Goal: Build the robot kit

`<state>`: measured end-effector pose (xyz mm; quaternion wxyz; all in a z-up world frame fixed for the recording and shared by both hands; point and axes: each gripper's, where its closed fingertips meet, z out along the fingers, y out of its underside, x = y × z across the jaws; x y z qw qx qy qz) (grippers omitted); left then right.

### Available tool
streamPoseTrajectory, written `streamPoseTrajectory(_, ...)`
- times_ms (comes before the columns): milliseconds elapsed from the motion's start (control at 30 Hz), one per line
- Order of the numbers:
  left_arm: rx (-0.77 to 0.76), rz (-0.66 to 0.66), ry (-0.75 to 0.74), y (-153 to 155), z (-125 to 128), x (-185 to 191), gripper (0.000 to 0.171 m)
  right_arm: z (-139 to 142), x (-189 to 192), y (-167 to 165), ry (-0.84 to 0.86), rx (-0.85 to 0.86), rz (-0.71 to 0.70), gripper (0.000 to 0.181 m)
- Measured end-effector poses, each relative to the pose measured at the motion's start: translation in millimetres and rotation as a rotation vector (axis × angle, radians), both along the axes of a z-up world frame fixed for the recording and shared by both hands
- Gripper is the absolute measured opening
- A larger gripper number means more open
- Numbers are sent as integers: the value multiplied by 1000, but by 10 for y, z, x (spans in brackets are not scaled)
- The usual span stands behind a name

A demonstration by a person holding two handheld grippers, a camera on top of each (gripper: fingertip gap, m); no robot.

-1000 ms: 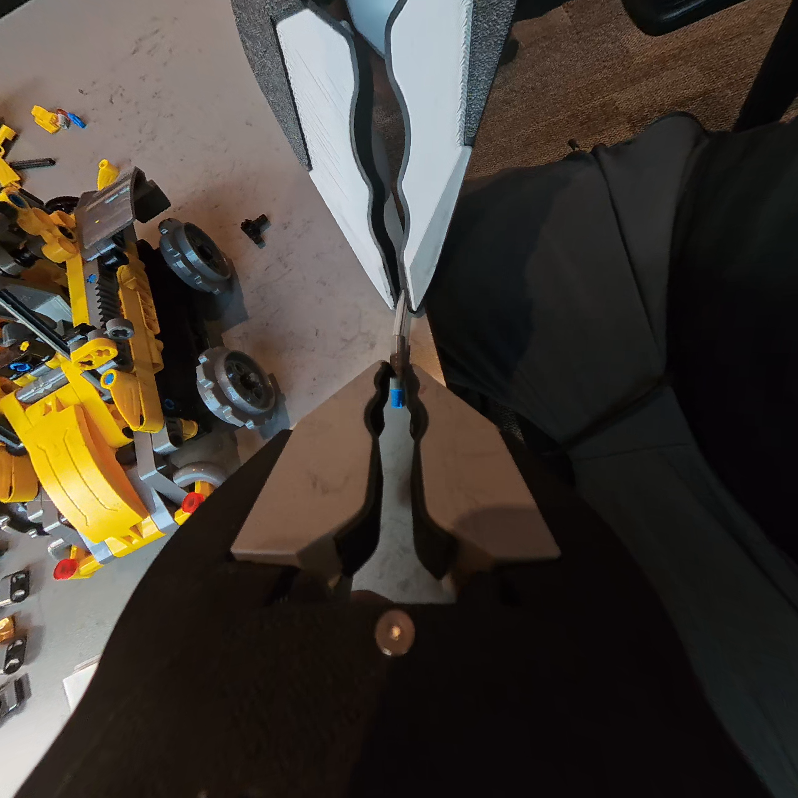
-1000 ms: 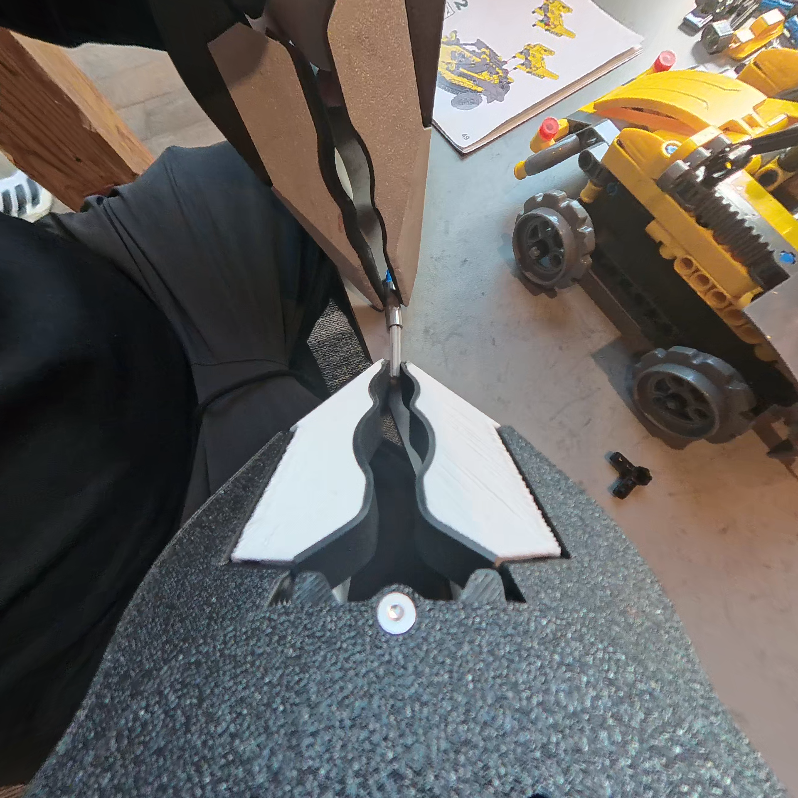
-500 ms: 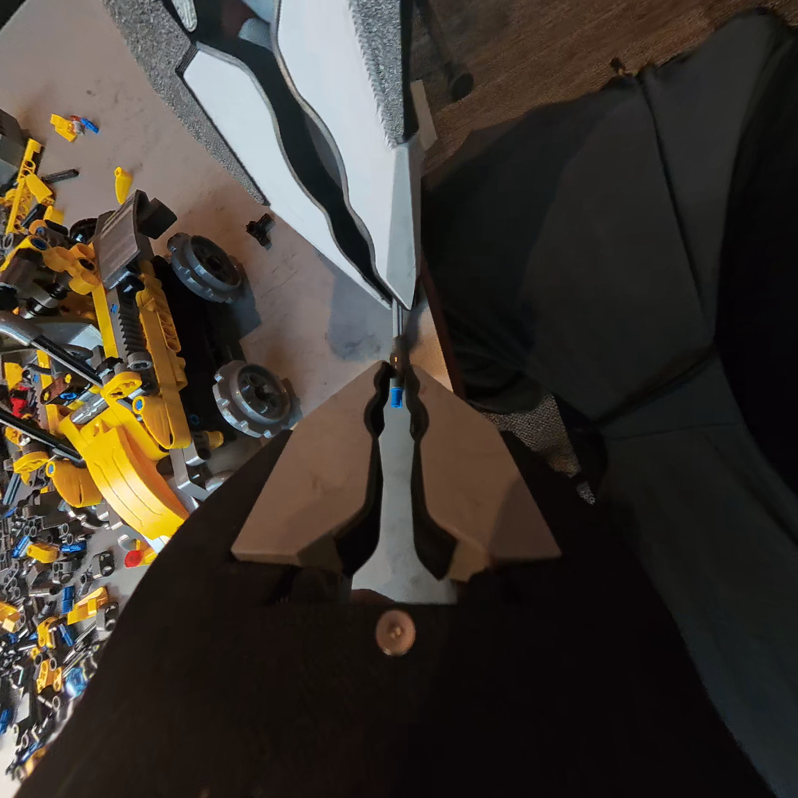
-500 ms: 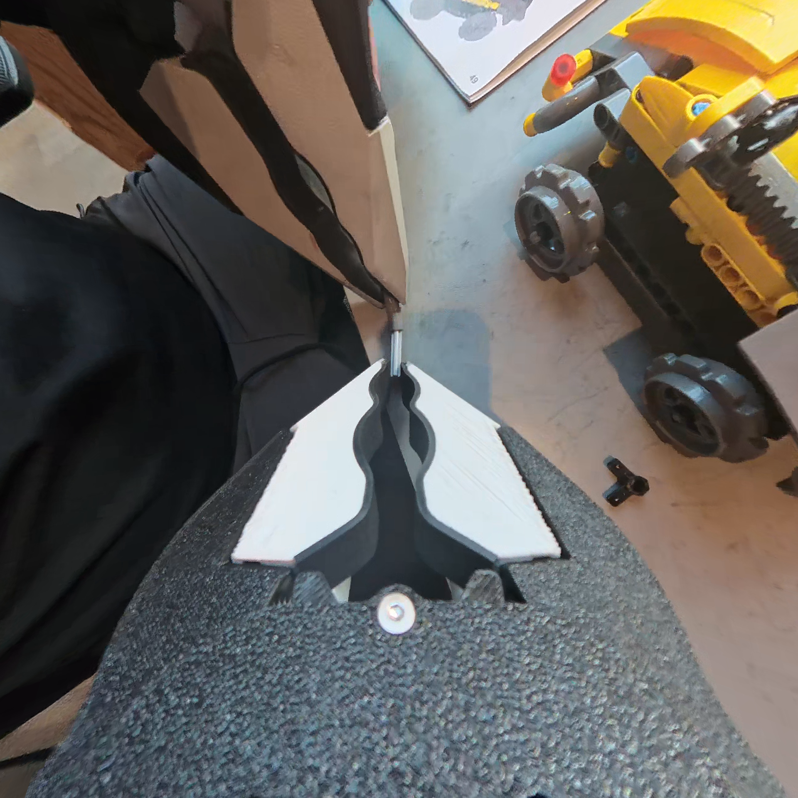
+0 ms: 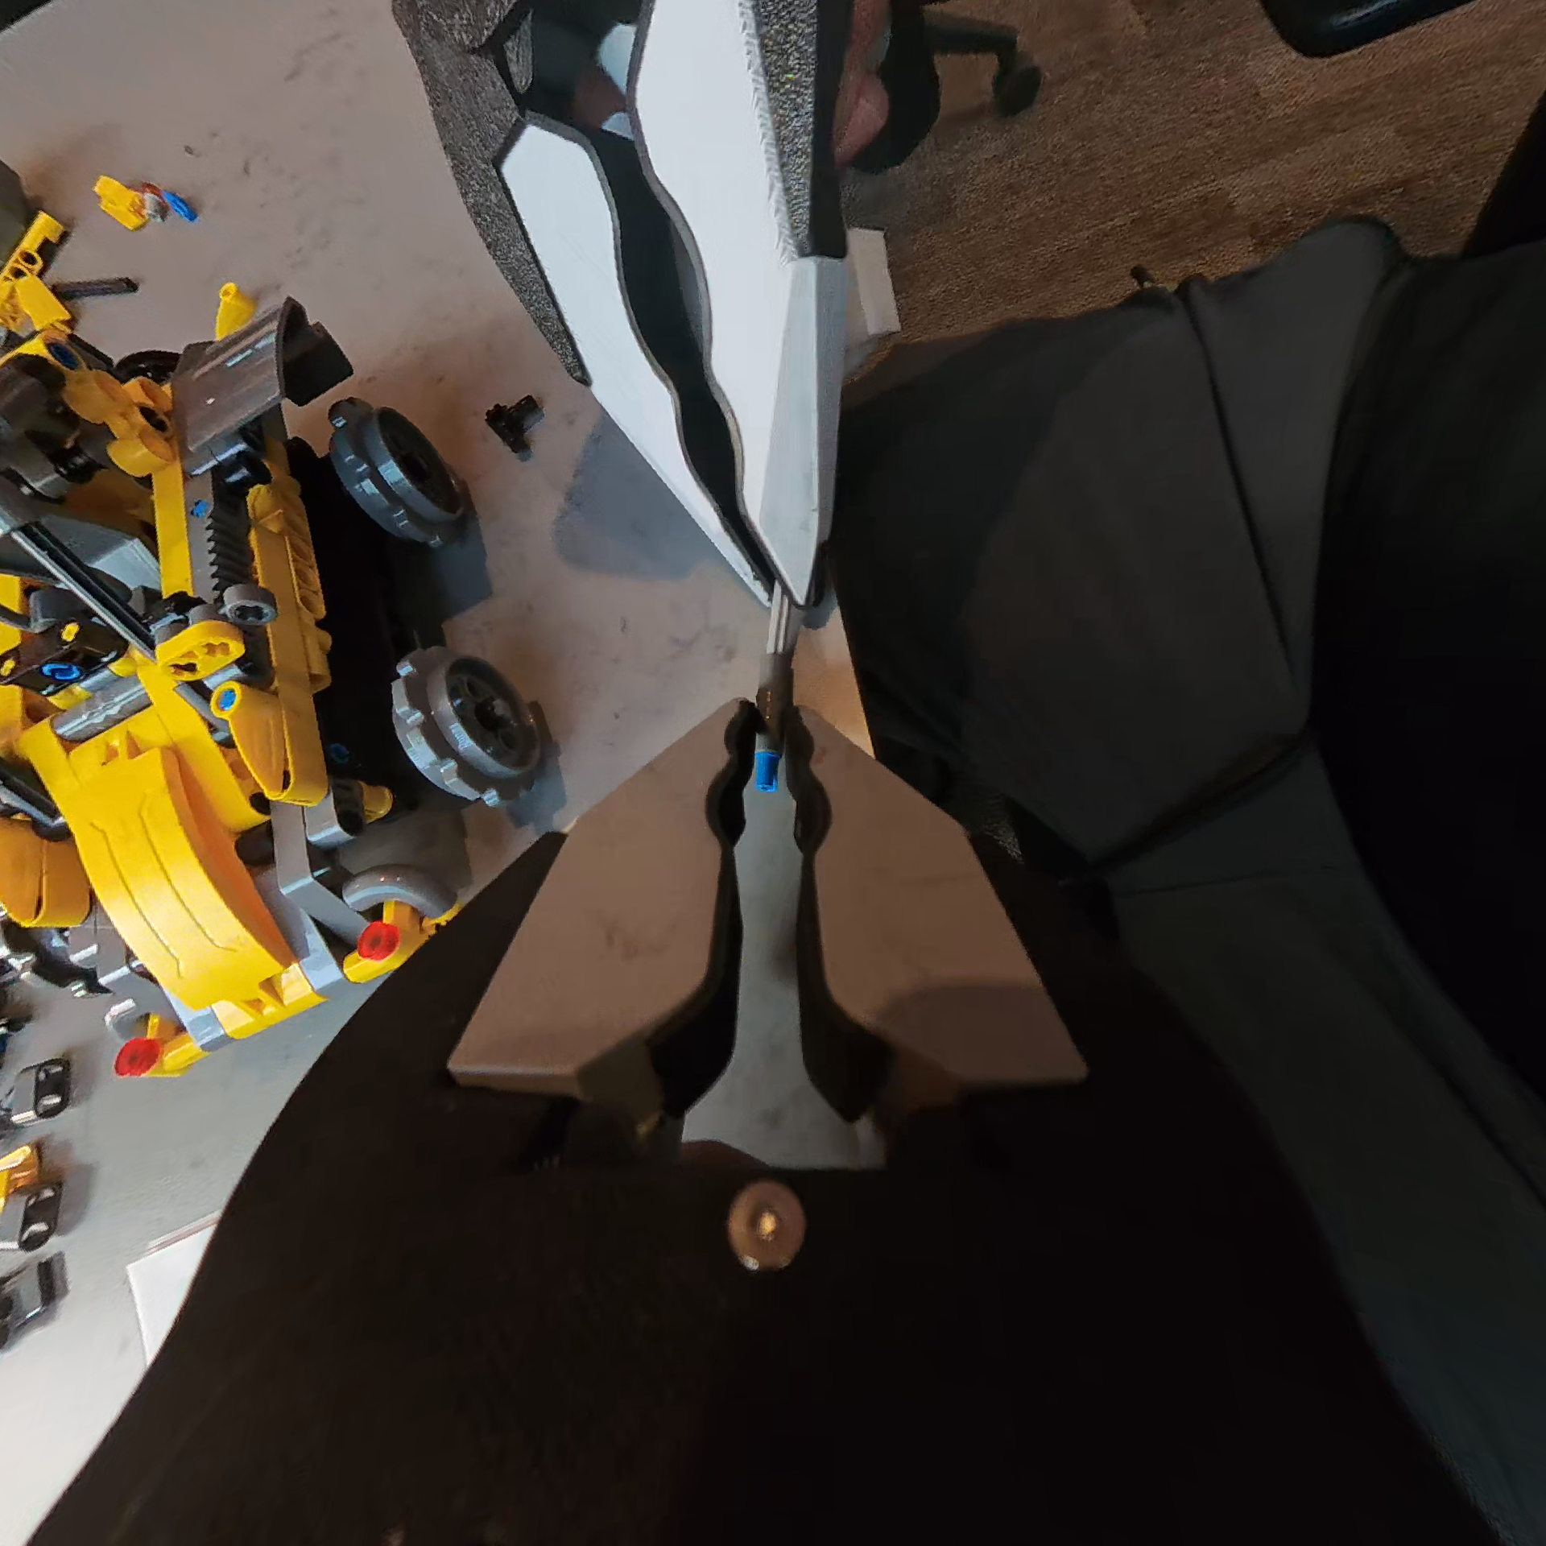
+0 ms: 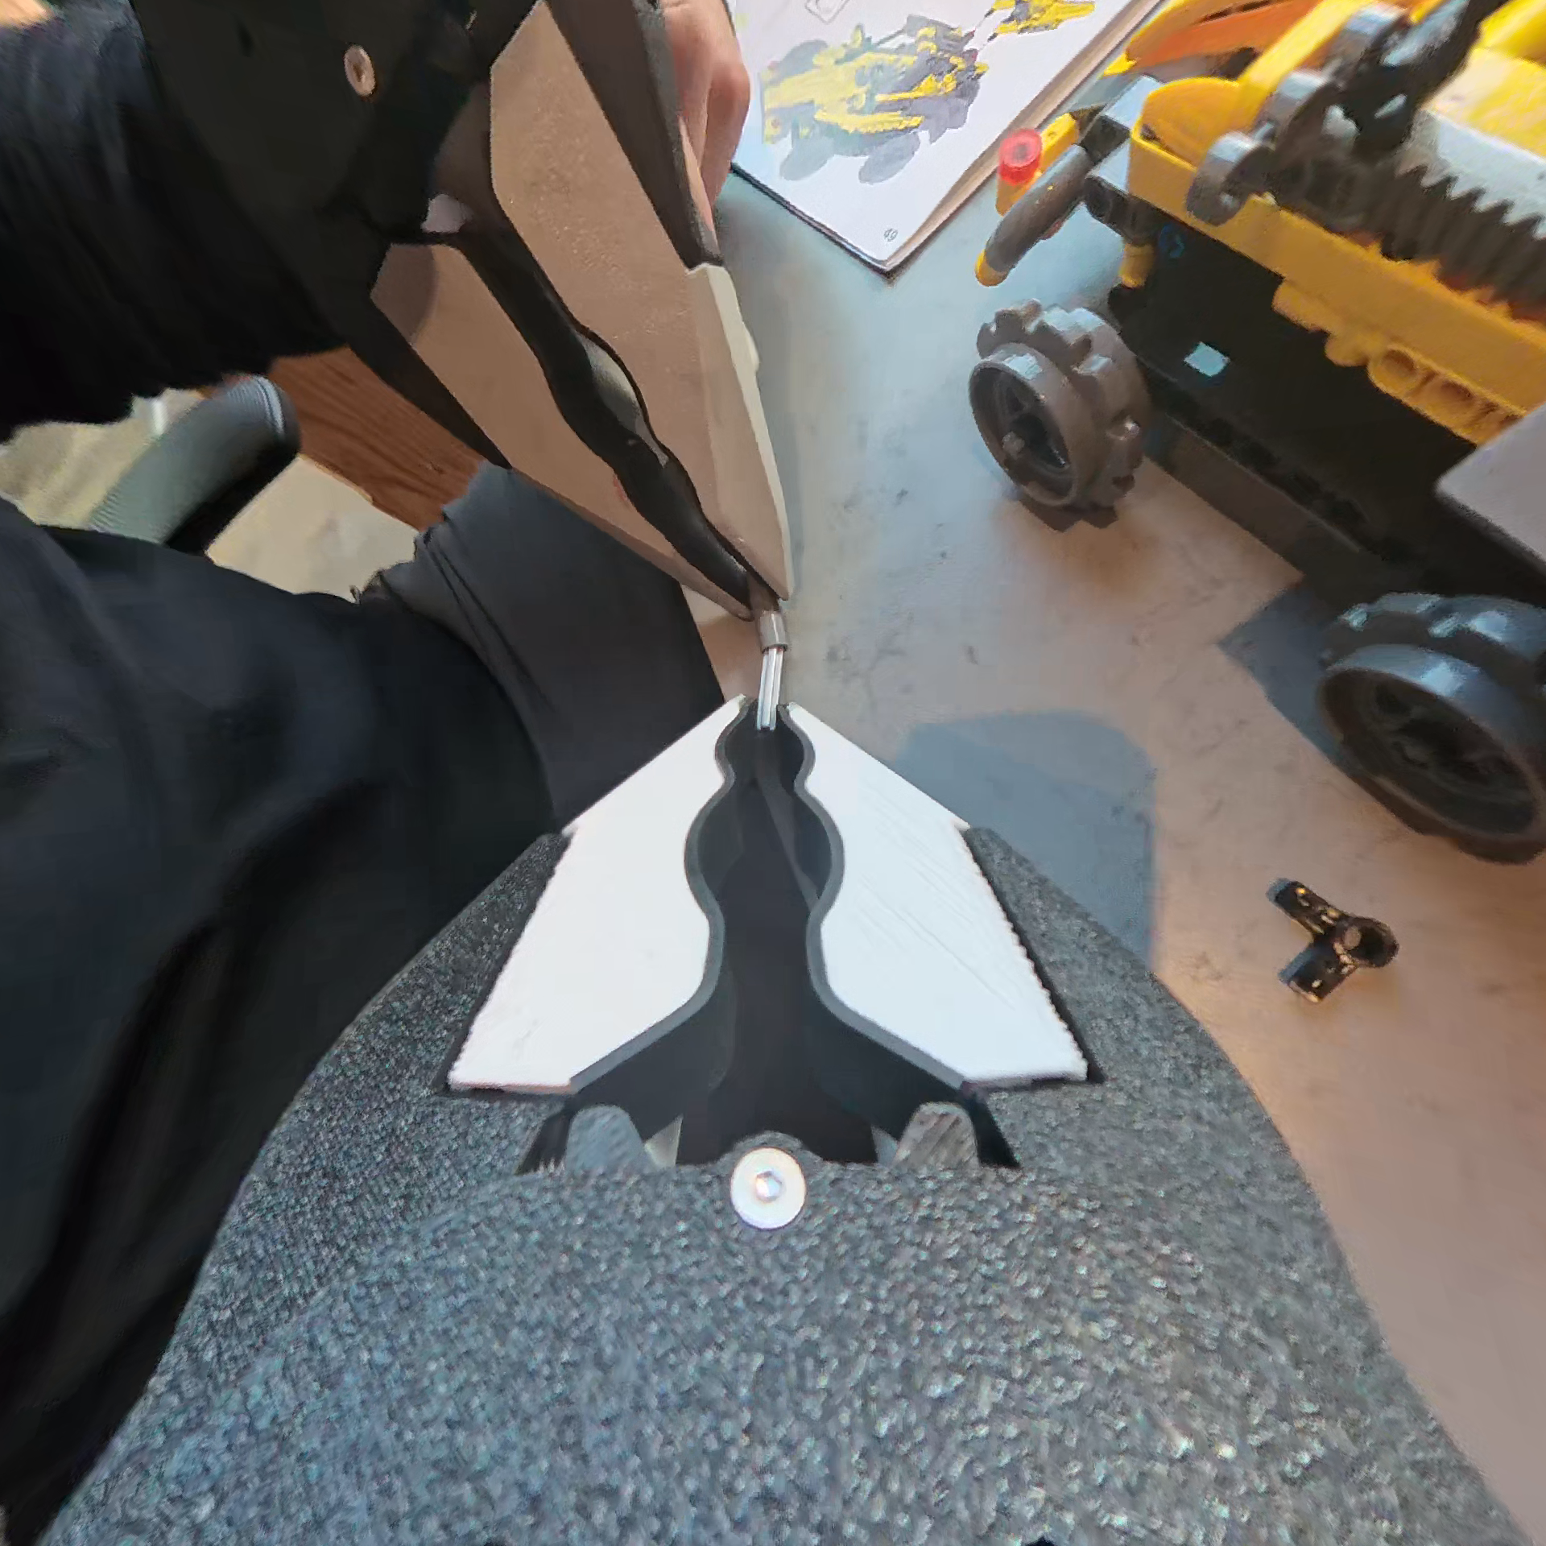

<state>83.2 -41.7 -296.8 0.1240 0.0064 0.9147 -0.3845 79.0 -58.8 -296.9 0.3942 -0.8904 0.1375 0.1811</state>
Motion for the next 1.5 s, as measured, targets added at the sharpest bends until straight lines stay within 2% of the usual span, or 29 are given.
streamPoseTrajectory(67, -1, 0, 1, 16, 0, -3, 3, 2, -13, 17, 22, 20, -14, 1)
streamPoseTrajectory(200, 0, -1, -18, 39, 3, -15, 3, 15, -32, 44, -49, 58, -17, 1)
streamPoseTrajectory(500, -26, -15, 33, 59, 26, -28, 3, 72, -24, 77, -55, 142, -45, 1)
streamPoseTrajectory(800, -13, -8, 72, 59, -2, -20, 2, -2, -19, 77, -188, 64, -60, 1)
streamPoseTrajectory(1200, -13, 22, 66, 46, -3, -11, 3, -5, -10, 125, -226, 43, -50, 0)
streamPoseTrajectory(1500, -10, 39, -7, 30, 0, 14, 3, 6, 32, 102, -284, 25, -40, 1)
